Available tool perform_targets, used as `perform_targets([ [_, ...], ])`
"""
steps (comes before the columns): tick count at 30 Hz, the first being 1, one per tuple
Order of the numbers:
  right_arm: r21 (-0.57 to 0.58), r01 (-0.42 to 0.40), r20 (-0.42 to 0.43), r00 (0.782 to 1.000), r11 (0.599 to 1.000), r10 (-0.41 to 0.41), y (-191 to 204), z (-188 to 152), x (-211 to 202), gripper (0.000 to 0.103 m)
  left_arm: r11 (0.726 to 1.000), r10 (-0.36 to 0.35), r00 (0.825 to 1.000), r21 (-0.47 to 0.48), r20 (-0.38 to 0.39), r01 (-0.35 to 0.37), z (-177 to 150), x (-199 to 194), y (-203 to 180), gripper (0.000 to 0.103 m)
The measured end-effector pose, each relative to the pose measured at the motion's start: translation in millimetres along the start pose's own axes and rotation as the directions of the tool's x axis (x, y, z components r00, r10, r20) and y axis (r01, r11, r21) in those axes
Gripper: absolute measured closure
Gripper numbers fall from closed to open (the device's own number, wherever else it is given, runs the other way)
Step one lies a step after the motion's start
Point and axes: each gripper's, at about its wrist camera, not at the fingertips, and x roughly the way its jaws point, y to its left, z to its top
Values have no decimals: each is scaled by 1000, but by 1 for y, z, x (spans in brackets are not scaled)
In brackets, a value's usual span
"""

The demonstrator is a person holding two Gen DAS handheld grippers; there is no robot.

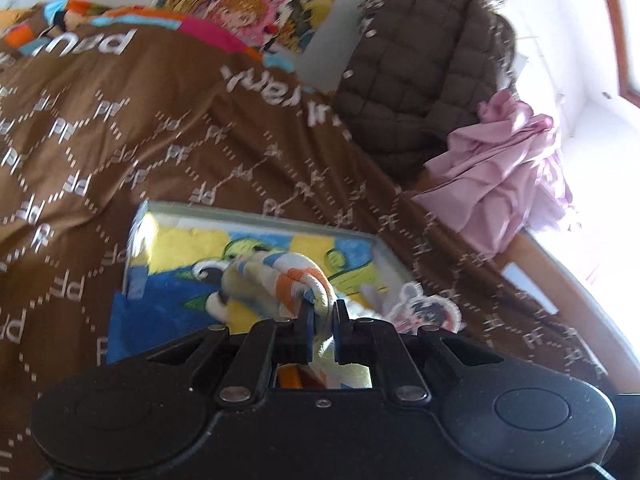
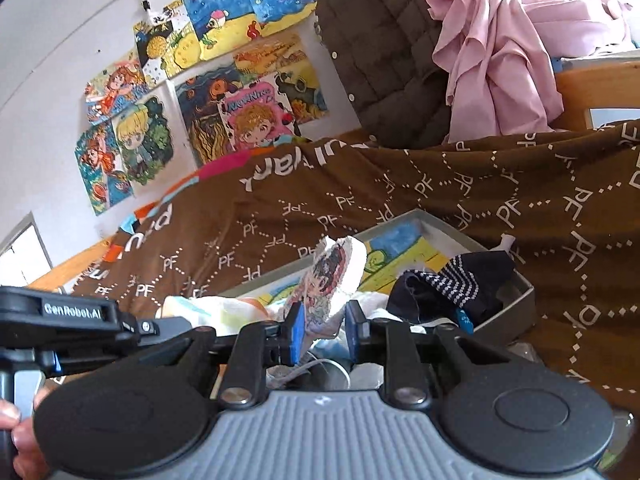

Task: Organize soft objects
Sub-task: 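Lift the striped towel and cartoon patch toward the box lid with both tools, then open both tools to drop the striped towel and cartoon patch into the lid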

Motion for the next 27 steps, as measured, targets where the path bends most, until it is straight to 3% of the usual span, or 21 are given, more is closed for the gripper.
perform_targets([
  [7, -14, 32, -27, 999, 999, -33, 7, -4, 9, 78, 994, 106, 993, -3, -52, -107, -8, 17, 17, 94],
  [17, -8, 91, -65, 994, 996, -91, 10, -5, 17, 73, 976, 214, 963, 13, -164, -215, -18, 40, 32, 93],
  [21, -23, 103, -59, 993, 994, -104, 12, -5, 15, 70, 976, 211, 962, -6, -175, -216, -22, 41, 36, 92],
  [27, -34, 116, -63, 991, 993, -118, 12, -6, 13, 57, 979, 190, 970, -43, -150, -198, -23, 33, 39, 84],
])
